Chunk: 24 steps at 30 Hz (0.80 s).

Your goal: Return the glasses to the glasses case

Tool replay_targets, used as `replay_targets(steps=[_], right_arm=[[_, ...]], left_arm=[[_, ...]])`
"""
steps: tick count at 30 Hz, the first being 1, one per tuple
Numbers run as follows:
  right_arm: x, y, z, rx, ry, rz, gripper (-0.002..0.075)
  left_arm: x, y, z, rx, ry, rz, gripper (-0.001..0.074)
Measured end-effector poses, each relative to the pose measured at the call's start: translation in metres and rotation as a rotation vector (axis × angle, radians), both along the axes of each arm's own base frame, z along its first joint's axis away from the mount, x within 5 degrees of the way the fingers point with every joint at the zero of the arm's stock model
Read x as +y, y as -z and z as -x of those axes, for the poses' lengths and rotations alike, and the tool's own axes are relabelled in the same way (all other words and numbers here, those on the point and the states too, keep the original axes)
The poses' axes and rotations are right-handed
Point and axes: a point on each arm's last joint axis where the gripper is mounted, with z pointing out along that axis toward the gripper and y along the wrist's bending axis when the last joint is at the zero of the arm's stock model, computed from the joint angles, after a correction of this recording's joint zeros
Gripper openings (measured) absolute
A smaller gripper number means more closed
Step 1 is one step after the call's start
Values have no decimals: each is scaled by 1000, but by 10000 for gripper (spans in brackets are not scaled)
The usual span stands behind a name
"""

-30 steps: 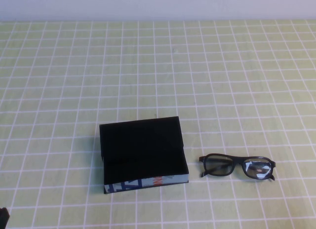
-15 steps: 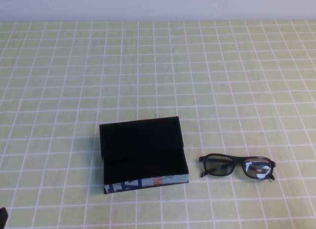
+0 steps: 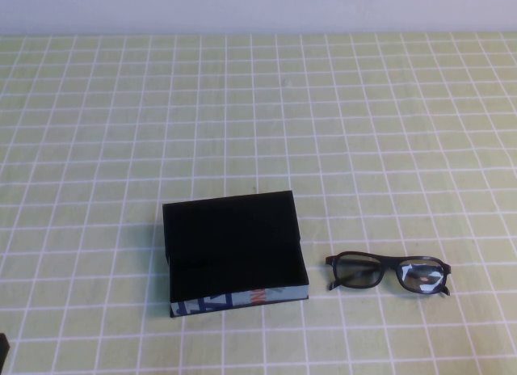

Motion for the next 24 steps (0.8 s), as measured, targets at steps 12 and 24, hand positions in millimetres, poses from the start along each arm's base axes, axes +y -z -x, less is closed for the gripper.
replay_targets(steps=[12,24], right_arm=[[-8,-49,1,-541,90,-28,-18],[-14,-76,15,-880,141,-83,-18]], left_arm=[[0,-33,-2,-354,-6,71,-3],[1,-43,-1,-464,-9,112,-3]])
